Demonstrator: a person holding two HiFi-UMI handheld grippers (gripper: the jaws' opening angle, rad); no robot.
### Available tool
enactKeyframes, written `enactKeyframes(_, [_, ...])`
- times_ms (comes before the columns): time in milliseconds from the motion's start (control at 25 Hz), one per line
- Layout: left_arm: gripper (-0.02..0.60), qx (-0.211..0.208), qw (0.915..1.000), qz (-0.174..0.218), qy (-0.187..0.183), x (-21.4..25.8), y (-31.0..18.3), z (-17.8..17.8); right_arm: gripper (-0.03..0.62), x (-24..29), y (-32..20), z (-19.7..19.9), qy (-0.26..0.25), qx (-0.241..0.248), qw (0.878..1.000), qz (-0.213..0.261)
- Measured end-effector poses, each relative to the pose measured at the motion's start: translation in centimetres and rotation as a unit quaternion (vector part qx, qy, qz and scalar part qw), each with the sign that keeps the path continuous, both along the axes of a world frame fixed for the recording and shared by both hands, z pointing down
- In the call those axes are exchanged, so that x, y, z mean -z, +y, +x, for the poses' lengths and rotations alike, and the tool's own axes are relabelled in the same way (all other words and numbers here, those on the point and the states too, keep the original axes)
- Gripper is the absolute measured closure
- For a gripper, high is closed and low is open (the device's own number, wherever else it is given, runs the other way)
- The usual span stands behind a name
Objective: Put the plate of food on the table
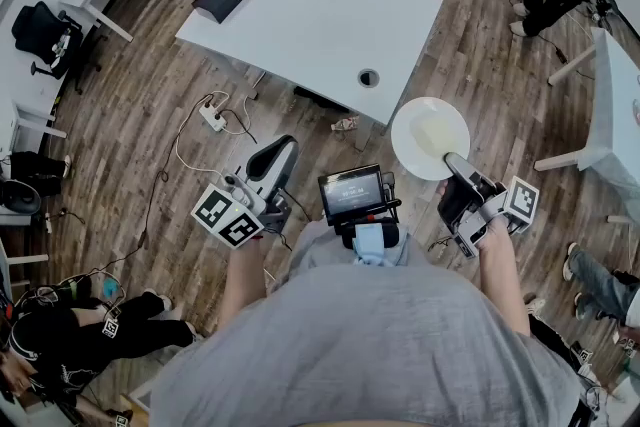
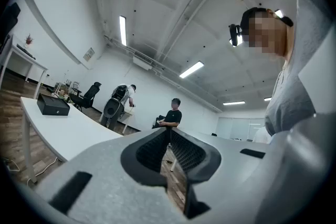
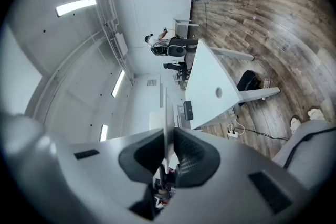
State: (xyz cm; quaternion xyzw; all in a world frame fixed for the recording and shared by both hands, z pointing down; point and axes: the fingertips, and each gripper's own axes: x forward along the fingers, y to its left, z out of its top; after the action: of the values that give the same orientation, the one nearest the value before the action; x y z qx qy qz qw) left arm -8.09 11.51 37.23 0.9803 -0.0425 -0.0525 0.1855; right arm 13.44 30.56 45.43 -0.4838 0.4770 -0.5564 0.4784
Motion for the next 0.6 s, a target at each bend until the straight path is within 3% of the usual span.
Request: enactKeyframes(600, [0.551, 0.001, 0.9999, -0.005, 0.01, -0.9, 1.6, 1.5, 0.542, -0.6, -0.3, 0.4, 0.015, 0.031, 0.999, -0.003])
